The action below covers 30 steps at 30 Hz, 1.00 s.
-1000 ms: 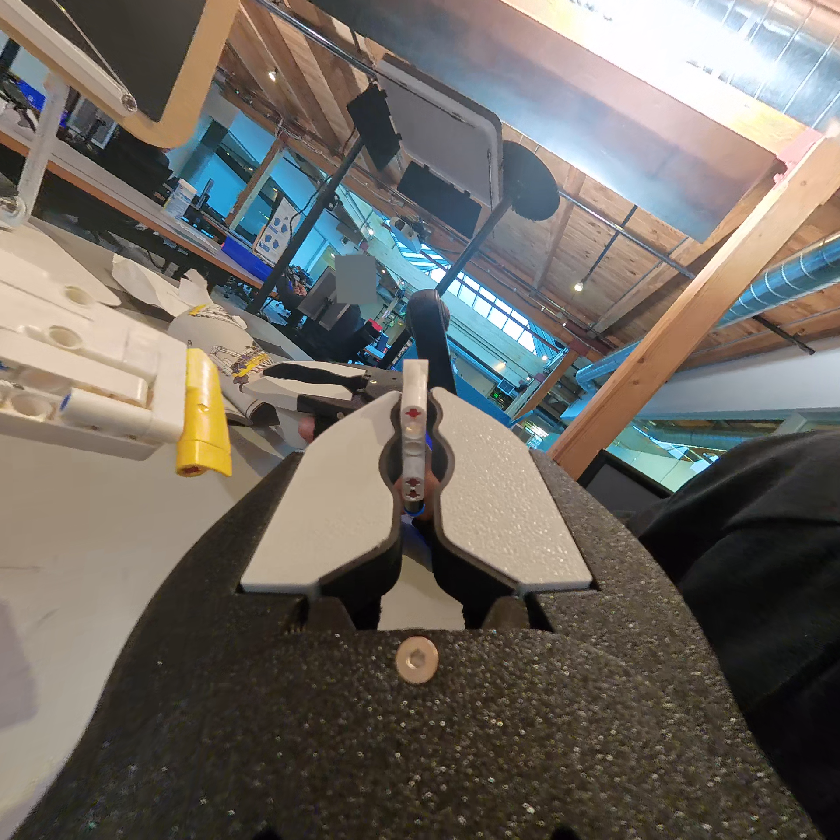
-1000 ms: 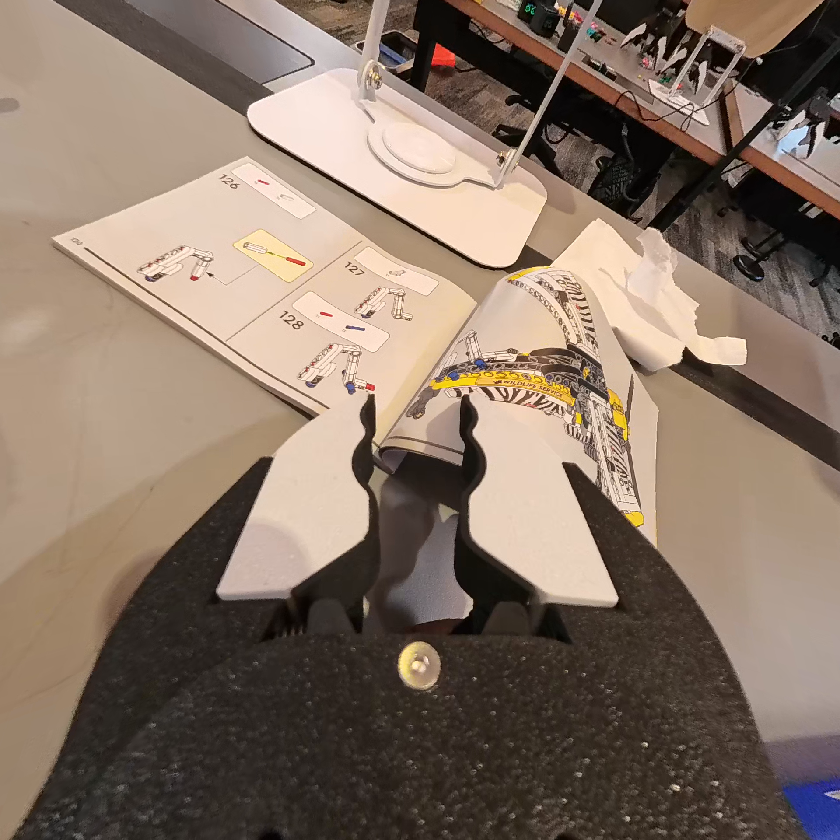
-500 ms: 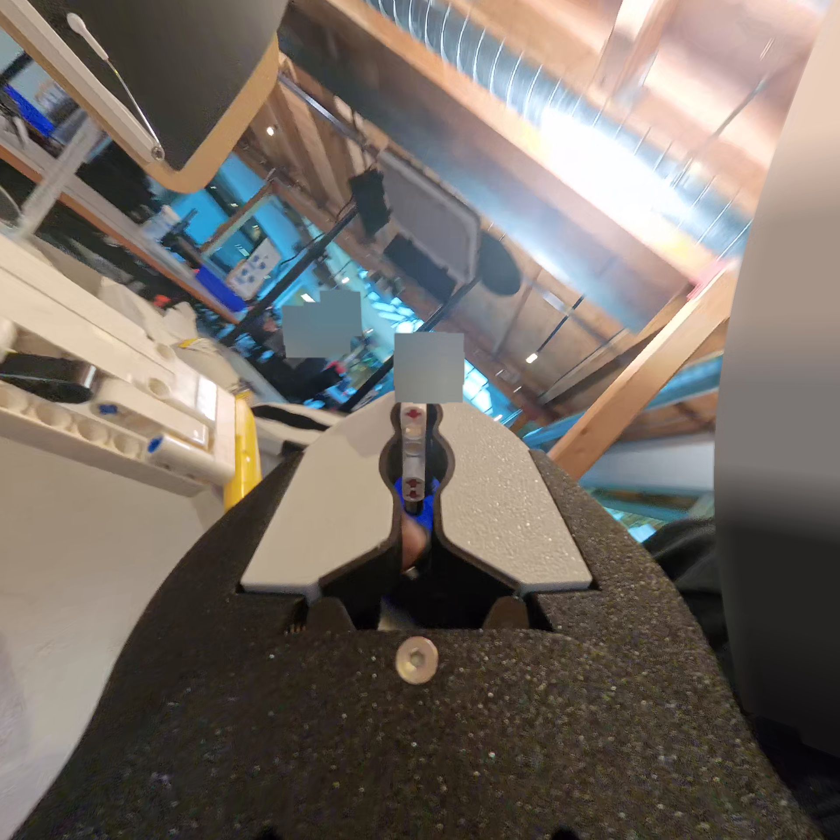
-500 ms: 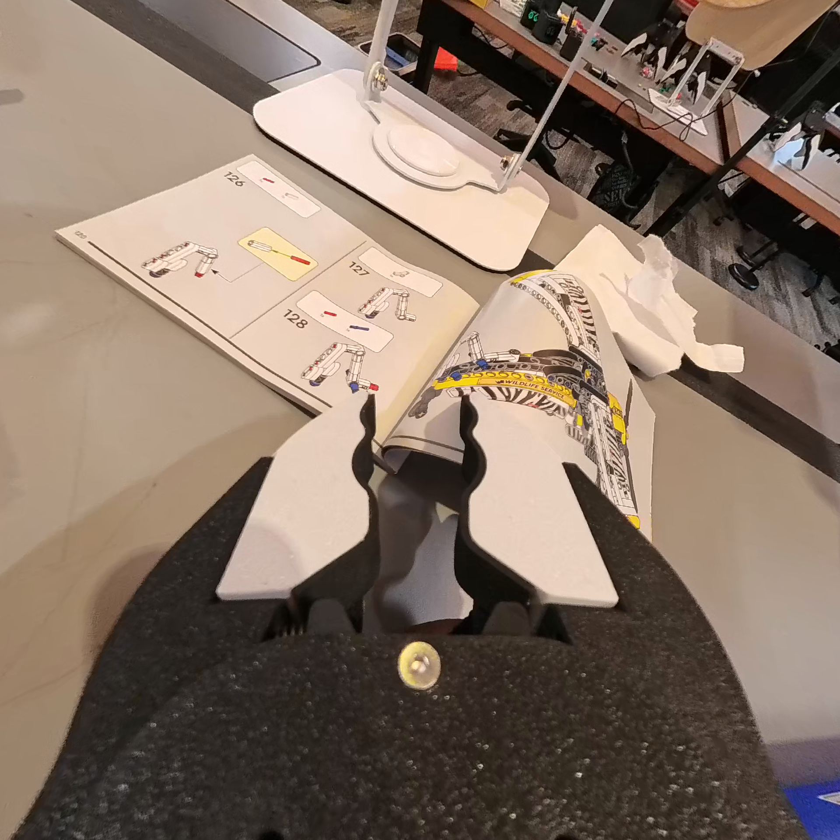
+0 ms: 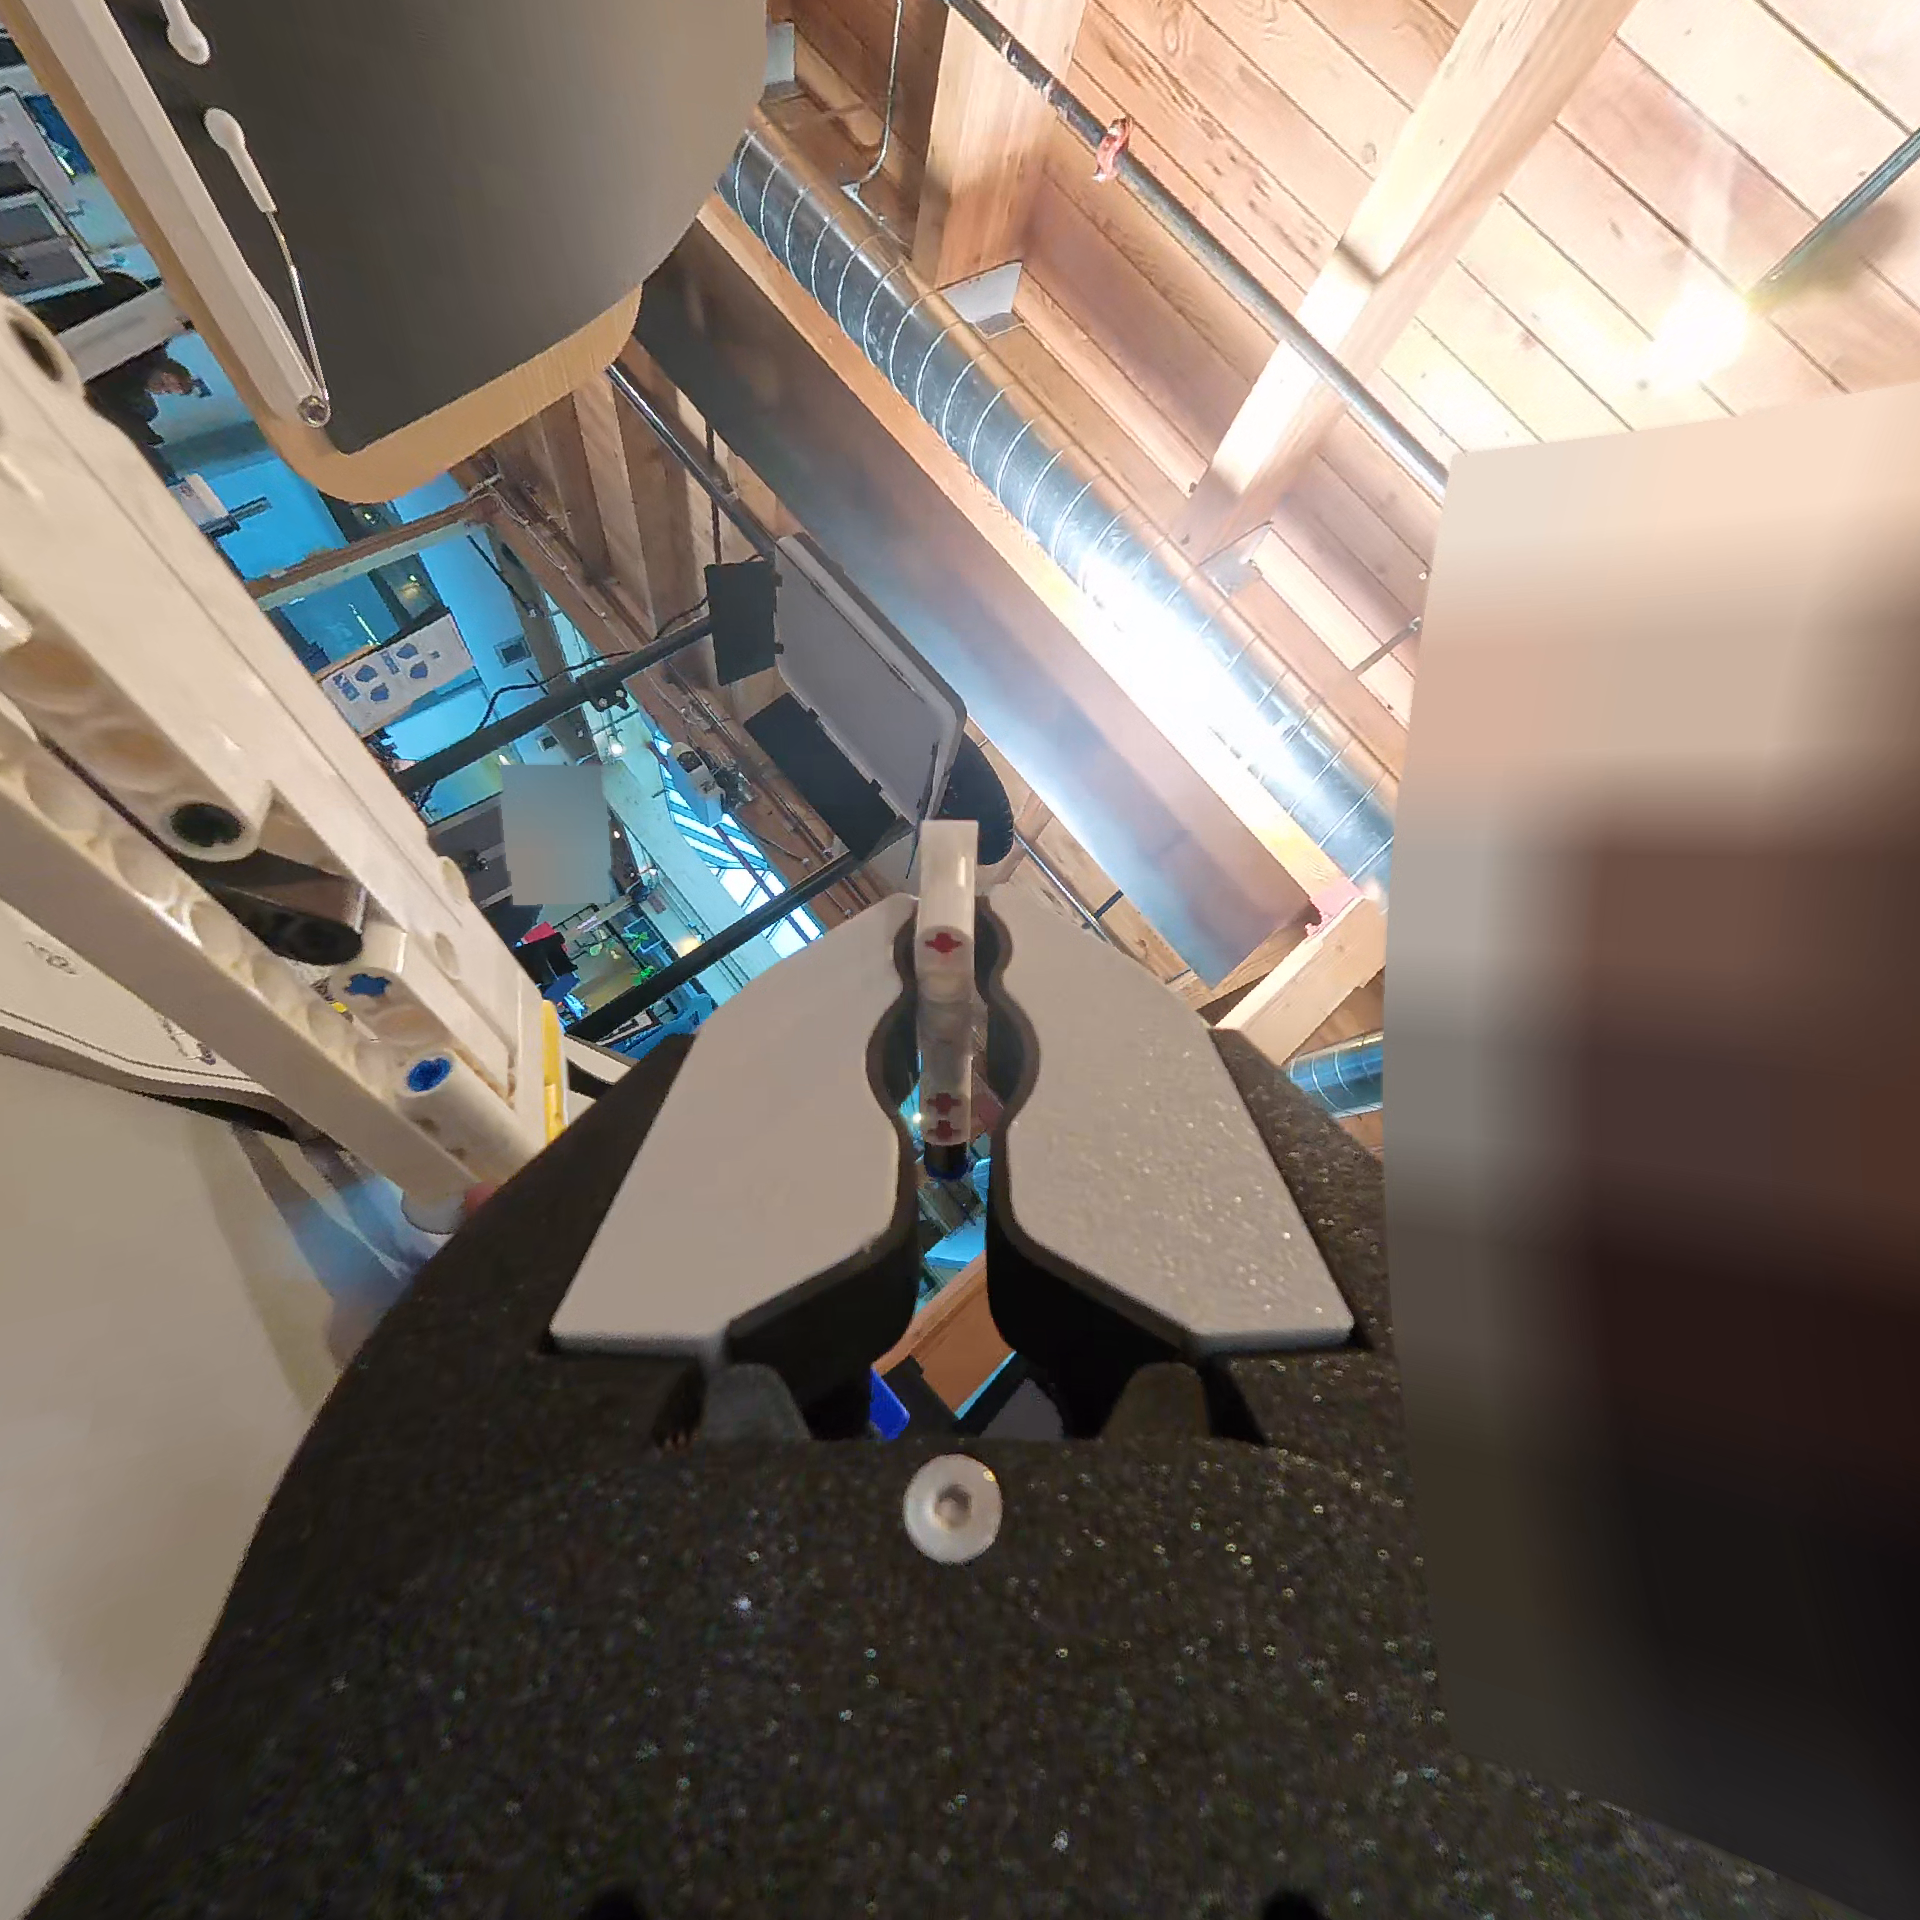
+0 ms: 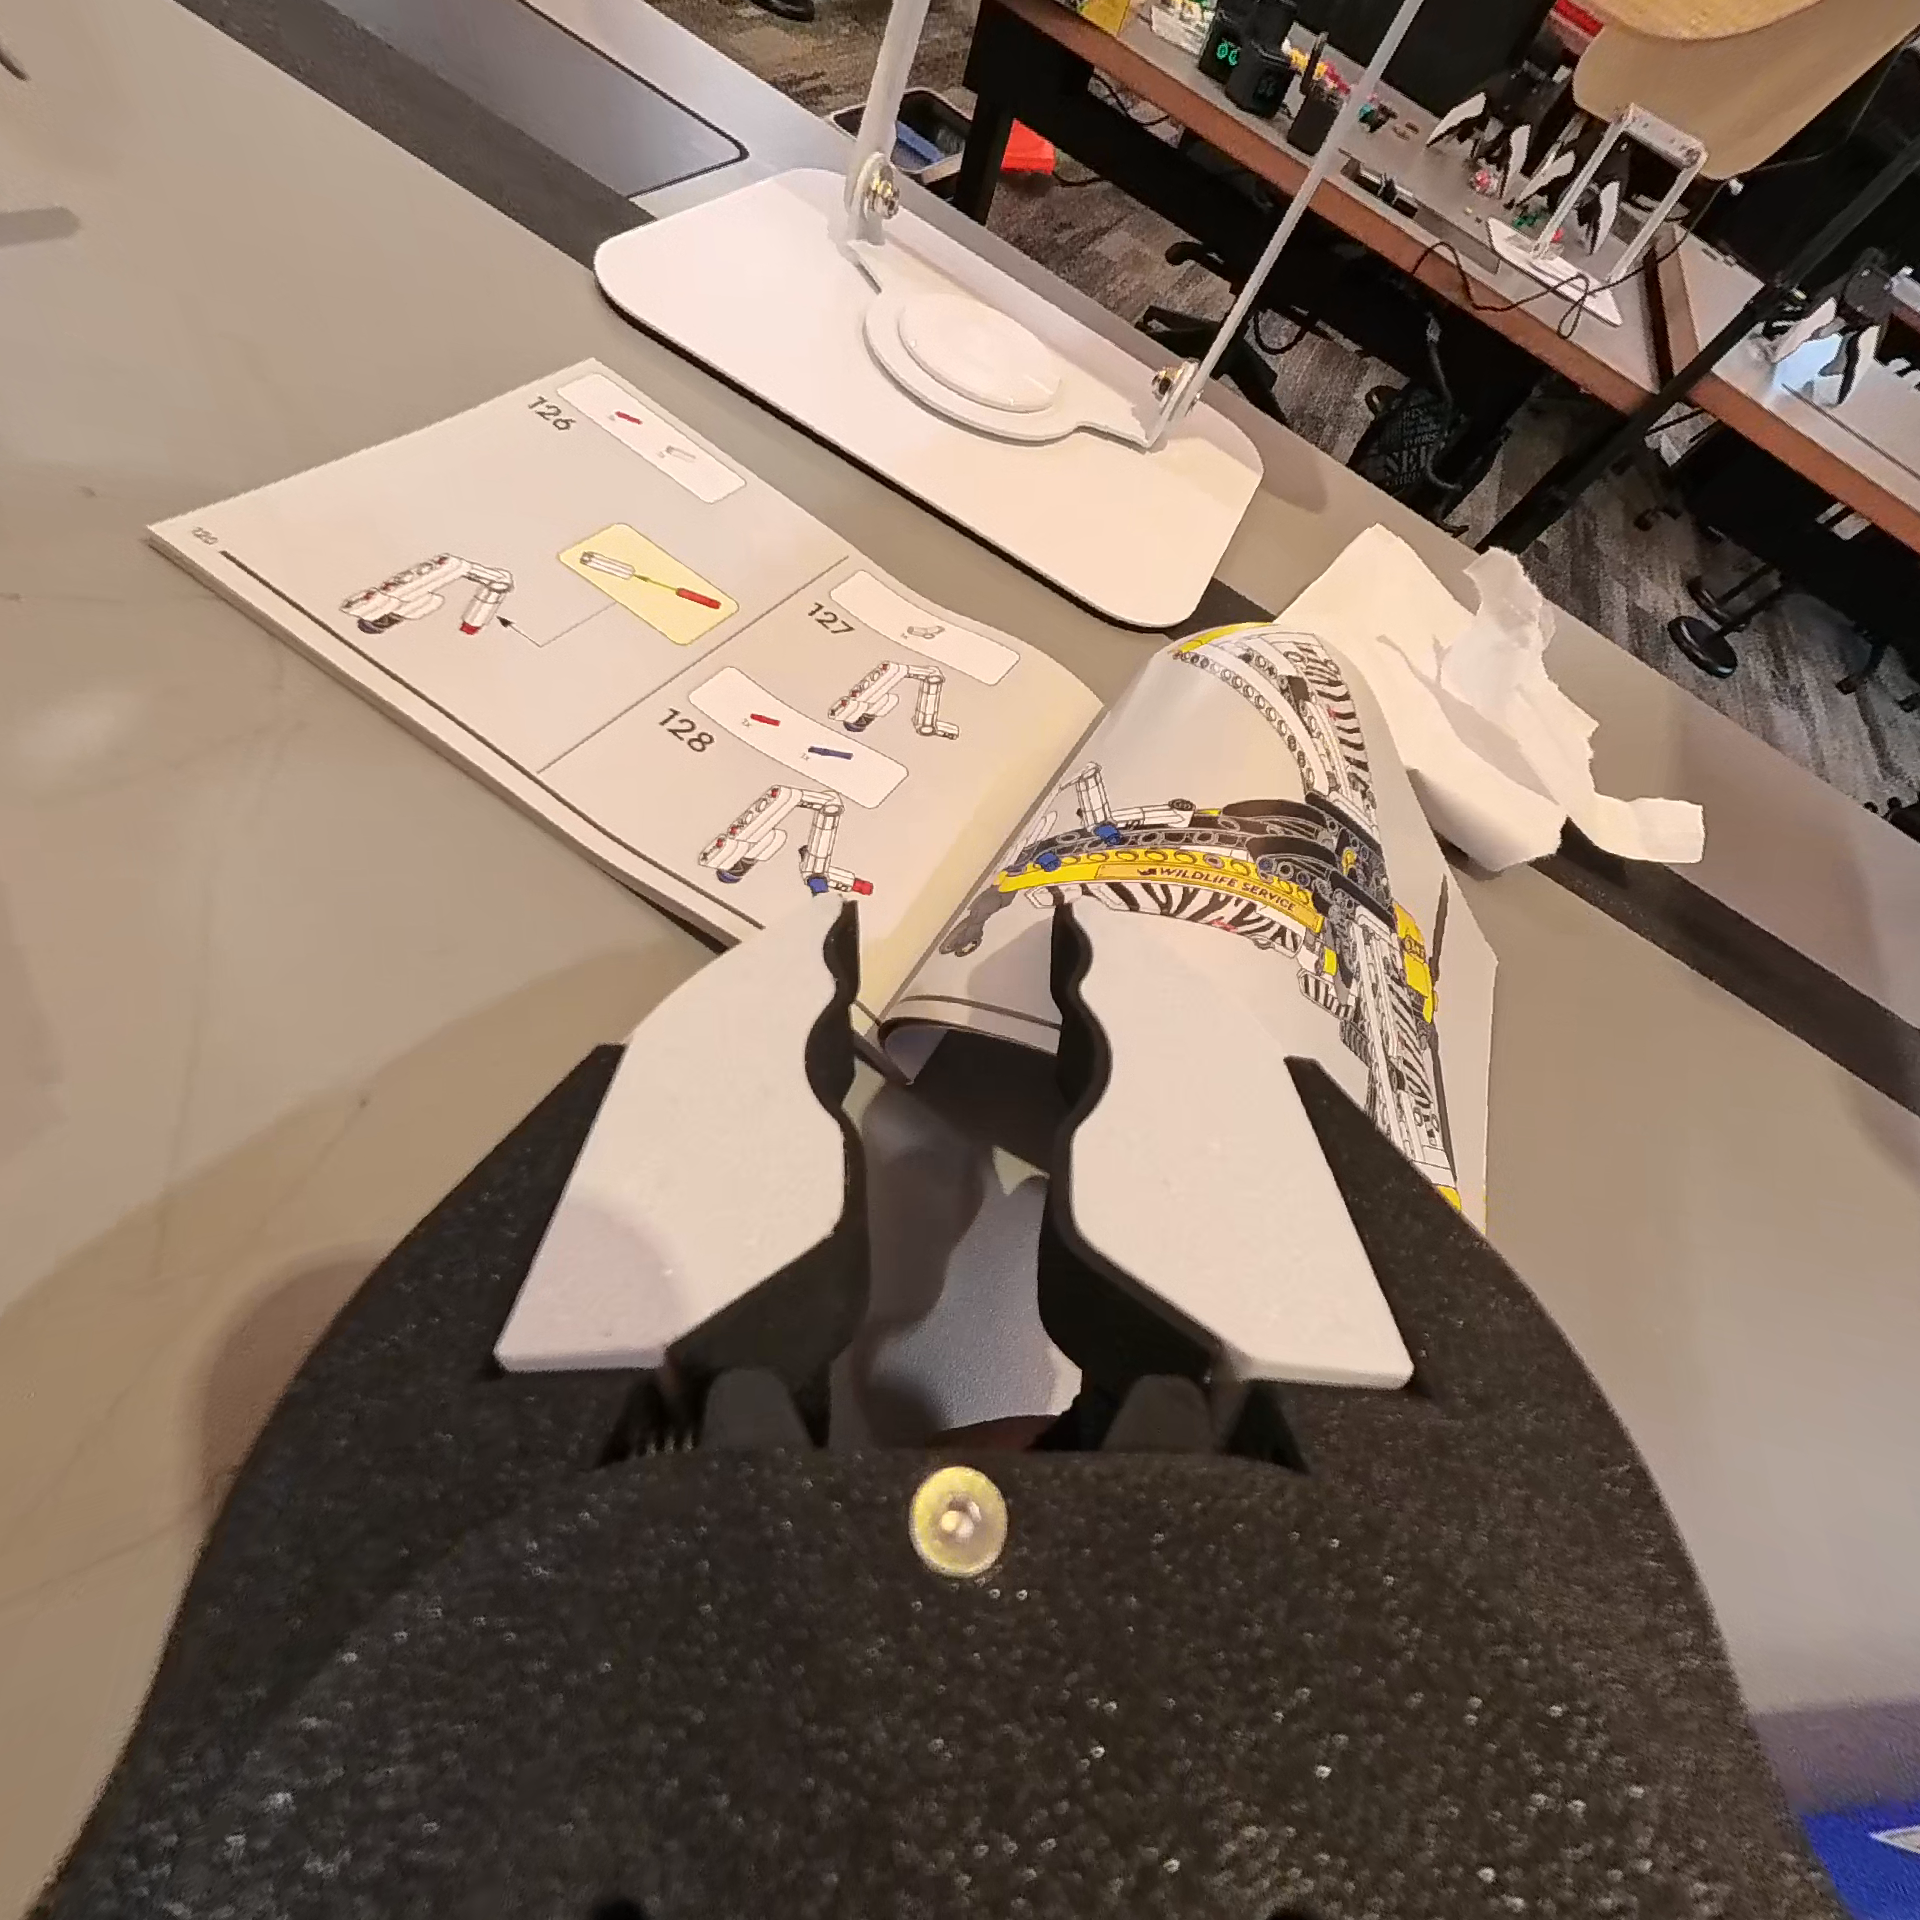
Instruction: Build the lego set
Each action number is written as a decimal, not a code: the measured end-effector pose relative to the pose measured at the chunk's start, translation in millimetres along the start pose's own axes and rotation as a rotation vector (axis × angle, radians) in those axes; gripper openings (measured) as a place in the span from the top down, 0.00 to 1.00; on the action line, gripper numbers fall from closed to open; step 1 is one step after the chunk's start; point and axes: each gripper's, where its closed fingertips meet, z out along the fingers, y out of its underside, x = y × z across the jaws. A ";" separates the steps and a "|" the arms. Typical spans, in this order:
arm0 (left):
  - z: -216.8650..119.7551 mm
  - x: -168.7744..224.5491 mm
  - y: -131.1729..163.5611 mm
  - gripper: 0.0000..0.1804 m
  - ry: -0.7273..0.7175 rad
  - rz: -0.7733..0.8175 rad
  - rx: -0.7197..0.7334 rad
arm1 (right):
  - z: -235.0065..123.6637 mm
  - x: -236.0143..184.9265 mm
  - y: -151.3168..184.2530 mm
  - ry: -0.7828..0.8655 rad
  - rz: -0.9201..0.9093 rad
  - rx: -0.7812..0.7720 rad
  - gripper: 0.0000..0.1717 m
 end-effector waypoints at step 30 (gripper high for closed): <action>0.7 54.2 -29.7 0.96 -0.009 0.589 -0.122 | -47.8 -41.8 0.4 -0.143 -0.077 0.113 0.70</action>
